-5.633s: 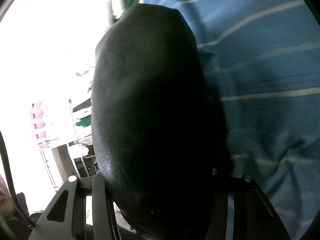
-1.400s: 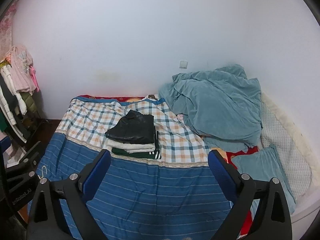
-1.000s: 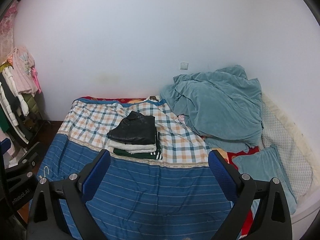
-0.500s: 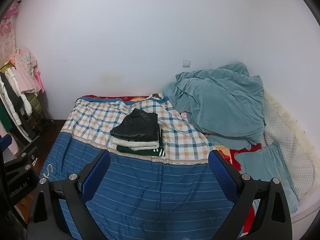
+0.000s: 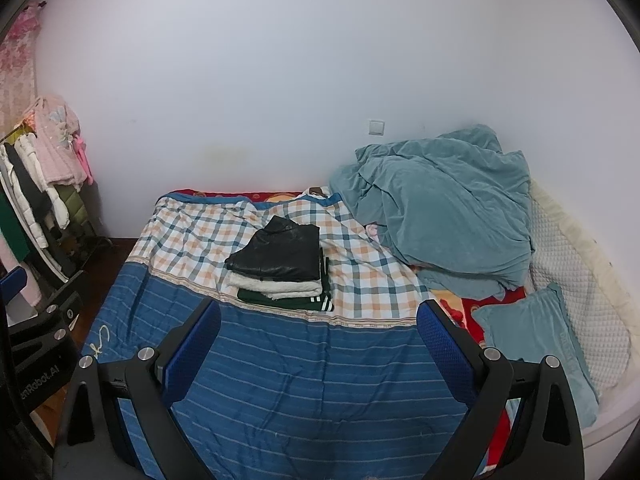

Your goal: Fold large clothes

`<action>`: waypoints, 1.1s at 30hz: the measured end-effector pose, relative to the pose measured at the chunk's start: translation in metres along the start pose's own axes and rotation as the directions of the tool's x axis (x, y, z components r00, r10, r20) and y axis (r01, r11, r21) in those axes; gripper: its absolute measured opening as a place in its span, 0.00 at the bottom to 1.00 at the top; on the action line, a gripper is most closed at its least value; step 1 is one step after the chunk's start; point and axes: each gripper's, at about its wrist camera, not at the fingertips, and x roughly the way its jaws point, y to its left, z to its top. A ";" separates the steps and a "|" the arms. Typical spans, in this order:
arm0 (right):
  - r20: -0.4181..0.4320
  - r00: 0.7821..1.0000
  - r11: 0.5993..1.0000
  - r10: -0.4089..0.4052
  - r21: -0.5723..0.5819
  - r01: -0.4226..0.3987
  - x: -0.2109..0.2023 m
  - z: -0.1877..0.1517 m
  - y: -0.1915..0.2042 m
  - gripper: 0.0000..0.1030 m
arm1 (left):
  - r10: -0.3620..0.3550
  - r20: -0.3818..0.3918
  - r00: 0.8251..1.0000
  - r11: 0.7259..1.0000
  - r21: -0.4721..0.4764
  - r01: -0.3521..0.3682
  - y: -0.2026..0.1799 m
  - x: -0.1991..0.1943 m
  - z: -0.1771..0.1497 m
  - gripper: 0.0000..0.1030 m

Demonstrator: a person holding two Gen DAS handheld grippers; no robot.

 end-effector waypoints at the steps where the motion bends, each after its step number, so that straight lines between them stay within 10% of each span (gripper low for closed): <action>1: -0.002 1.000 1.000 -0.001 -0.003 0.001 0.000 -0.001 0.000 0.97 | 0.000 0.000 1.000 1.000 0.000 0.000 0.000 0.000 0.000 1.00; 33: -0.014 1.000 1.000 0.009 -0.008 -0.010 0.002 -0.002 0.003 0.97 | 0.004 -0.014 1.000 1.000 -0.011 -0.004 0.003 -0.008 -0.016 1.00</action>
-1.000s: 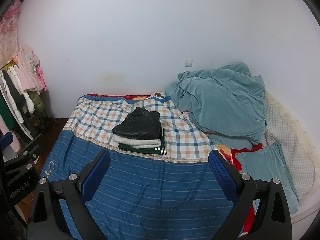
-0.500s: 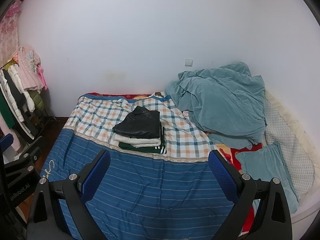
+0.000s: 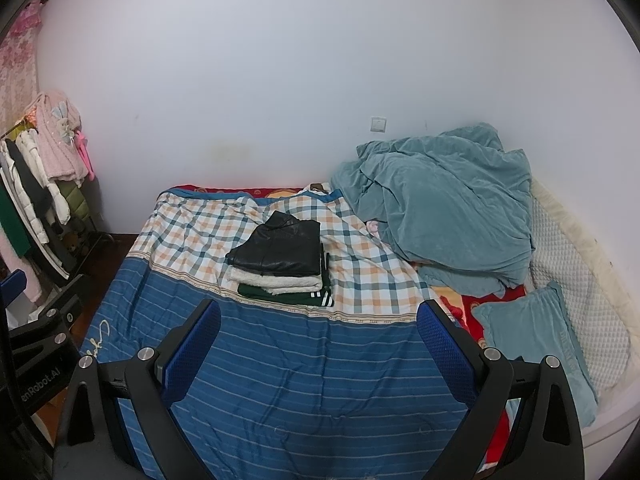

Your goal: Fold large clothes

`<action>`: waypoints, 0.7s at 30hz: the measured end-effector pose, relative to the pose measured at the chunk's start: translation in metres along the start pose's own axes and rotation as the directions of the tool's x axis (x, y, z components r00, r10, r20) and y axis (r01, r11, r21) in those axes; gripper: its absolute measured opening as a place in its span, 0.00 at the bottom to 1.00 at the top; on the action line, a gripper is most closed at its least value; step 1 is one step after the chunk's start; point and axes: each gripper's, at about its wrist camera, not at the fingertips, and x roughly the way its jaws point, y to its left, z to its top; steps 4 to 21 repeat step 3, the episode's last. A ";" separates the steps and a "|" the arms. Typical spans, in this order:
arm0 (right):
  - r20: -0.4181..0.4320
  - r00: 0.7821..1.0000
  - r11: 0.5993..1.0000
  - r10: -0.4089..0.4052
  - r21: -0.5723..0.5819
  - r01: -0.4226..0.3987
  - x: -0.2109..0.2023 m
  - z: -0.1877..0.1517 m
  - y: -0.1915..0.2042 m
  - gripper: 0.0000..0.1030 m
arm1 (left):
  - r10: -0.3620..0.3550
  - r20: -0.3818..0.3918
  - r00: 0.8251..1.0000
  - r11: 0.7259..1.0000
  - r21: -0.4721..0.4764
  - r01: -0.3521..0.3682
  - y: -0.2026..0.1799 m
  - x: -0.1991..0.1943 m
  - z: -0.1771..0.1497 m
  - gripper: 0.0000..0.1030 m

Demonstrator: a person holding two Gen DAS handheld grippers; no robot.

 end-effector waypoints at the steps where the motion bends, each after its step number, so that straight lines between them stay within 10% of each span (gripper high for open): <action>1: -0.004 1.000 1.000 0.006 0.003 -0.006 0.000 0.000 -0.001 0.97 | -0.001 0.002 1.000 1.000 -0.002 0.001 0.001 -0.001 -0.001 1.00; 21: -0.008 1.000 1.000 0.006 0.005 -0.006 0.000 -0.002 -0.001 0.97 | -0.002 0.001 1.000 1.000 -0.001 0.002 0.002 -0.001 -0.002 1.00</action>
